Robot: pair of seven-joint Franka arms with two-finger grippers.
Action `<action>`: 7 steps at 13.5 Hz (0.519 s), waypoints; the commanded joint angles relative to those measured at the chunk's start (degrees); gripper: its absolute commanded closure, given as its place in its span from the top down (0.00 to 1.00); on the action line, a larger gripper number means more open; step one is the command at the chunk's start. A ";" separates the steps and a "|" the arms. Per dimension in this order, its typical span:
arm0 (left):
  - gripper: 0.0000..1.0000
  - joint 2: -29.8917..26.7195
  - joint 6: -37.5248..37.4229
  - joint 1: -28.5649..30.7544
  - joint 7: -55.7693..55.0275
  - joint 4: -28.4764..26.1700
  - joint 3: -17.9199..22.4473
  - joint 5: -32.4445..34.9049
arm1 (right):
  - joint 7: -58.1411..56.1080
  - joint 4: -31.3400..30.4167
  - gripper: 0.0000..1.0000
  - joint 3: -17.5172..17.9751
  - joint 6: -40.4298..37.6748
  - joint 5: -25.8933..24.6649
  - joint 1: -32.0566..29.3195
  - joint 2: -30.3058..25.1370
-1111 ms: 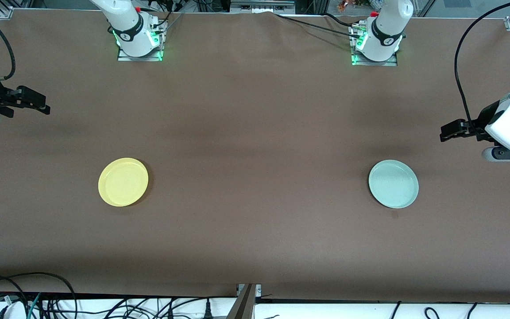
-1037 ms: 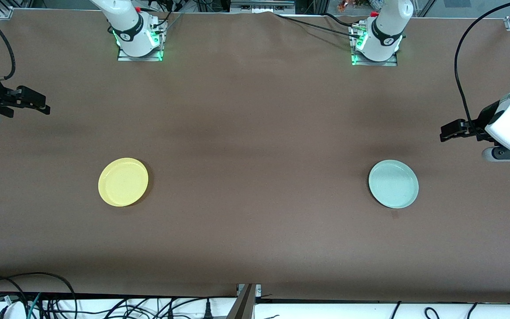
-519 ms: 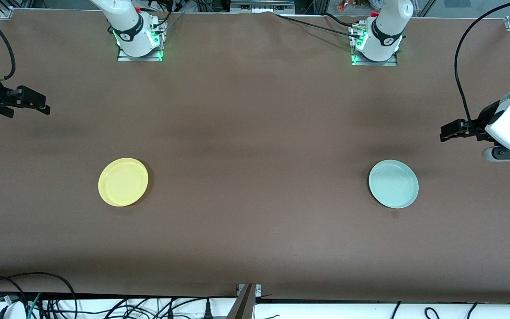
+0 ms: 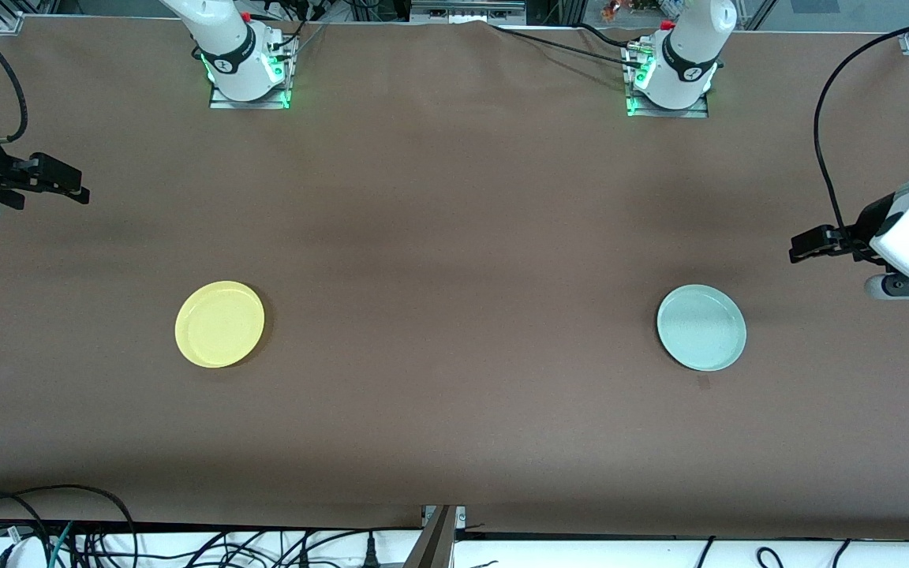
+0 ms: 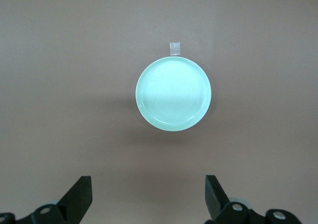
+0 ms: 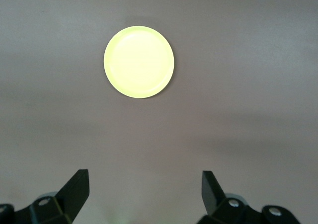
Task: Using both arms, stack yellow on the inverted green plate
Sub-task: 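Move the left gripper toward the rim of the green plate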
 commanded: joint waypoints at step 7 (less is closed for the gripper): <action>1.00 7.22 14.01 2.80 2.48 -6.83 0.06 -4.97 | 0.35 1.47 1.00 -0.12 -1.19 0.75 -0.12 0.67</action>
